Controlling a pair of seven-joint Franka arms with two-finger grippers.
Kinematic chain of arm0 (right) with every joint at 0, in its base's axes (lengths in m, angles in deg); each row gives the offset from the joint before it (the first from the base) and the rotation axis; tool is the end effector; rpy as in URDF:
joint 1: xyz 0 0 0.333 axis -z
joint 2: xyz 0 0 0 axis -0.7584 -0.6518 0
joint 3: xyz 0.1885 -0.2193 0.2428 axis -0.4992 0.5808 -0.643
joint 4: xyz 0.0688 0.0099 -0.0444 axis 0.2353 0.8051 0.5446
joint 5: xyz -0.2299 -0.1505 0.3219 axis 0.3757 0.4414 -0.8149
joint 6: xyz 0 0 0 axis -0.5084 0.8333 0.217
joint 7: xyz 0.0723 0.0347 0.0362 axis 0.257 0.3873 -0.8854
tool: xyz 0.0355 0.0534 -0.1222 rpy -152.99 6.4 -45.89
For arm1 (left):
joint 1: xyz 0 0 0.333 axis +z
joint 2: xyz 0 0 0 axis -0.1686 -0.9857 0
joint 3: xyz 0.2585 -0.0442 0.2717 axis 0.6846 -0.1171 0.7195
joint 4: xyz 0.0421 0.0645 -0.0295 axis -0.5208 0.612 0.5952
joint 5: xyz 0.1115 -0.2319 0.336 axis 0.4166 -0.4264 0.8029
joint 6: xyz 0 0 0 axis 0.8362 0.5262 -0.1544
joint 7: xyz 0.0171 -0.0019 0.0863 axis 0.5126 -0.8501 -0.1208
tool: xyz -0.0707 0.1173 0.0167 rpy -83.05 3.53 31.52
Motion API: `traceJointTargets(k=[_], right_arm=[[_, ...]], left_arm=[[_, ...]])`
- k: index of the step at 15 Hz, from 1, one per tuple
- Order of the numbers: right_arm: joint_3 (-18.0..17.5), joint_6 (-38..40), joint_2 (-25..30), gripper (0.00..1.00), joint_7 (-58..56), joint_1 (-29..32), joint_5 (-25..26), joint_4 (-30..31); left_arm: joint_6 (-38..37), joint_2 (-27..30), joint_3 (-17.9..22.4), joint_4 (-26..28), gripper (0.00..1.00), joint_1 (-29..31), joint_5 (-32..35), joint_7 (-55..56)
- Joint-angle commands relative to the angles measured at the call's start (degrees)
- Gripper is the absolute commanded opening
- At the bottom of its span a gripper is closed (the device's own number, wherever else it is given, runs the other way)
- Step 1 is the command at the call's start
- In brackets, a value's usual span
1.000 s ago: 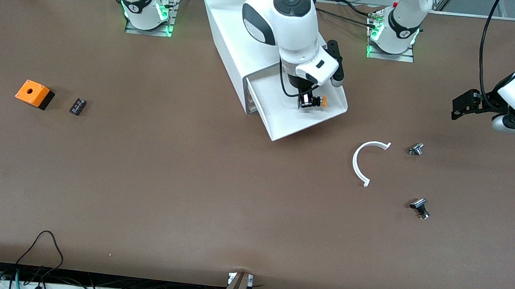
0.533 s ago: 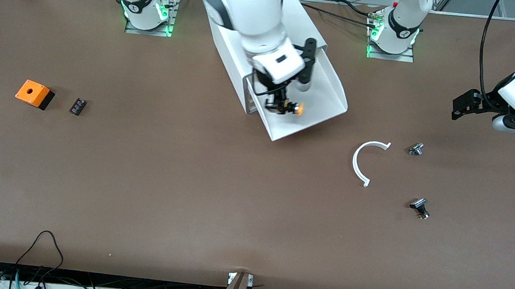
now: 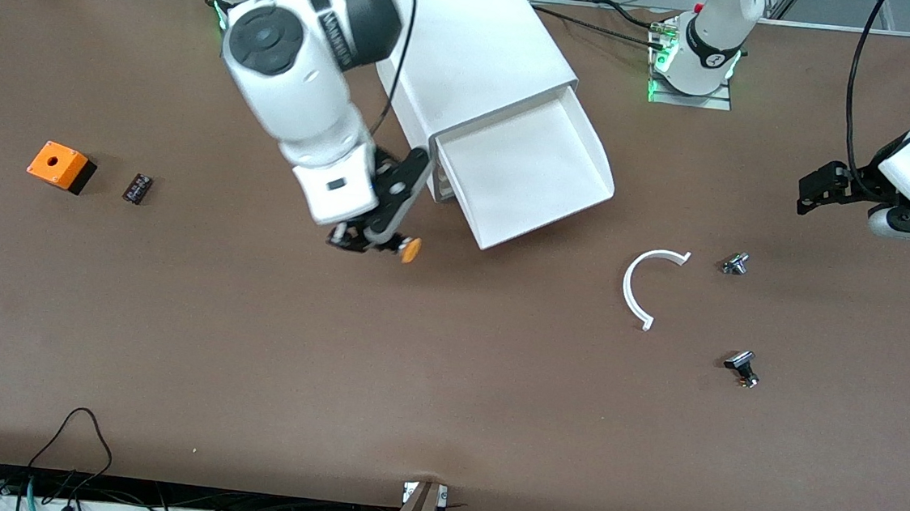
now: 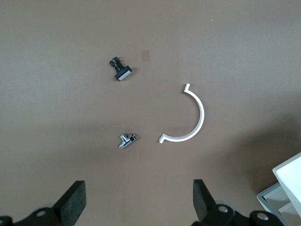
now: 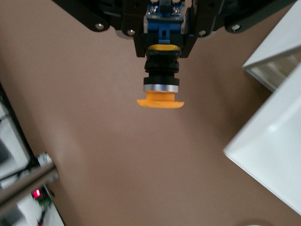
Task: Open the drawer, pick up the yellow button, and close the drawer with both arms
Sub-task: 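Lift the yellow button out of the drawer with the right gripper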
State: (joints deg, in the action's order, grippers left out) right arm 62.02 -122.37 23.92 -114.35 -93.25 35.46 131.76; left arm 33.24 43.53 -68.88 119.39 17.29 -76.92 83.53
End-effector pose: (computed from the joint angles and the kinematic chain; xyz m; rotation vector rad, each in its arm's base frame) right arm 0.6547 0.4081 0.5043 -2.5988 -1.6189 -0.2992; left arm 0.5917 -0.0207 0.6109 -3.1198 0.0956 0.0301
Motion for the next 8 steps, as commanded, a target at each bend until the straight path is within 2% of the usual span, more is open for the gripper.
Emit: traceJointTargets(k=[1,4,6,8], right_arm=[[-0.9,-0.7,4.1,0.25,6.6,2.7,-0.1,7.9],[-0.8,-0.5,5.8,0.25,12.4,5.6,0.4,13.8],[-0.8,-0.9,5.9,0.25,14.9,8.7,5.0,15.9],[-0.7,-1.7,7.2,0.25,15.5,10.6,6.3,20.0]], left_arm=[[-0.7,-2.2,-0.3,-4.0,1.0,-0.1,0.4,-0.2],[-0.8,-4.9,-0.3,-5.6,1.0,-1.3,1.3,-0.2],[-0.8,-5.3,-0.3,-5.6,1.0,-1.4,1.3,-0.3],[-0.6,-8.3,-0.3,-5.6,1.0,-1.1,1.4,-0.3]])
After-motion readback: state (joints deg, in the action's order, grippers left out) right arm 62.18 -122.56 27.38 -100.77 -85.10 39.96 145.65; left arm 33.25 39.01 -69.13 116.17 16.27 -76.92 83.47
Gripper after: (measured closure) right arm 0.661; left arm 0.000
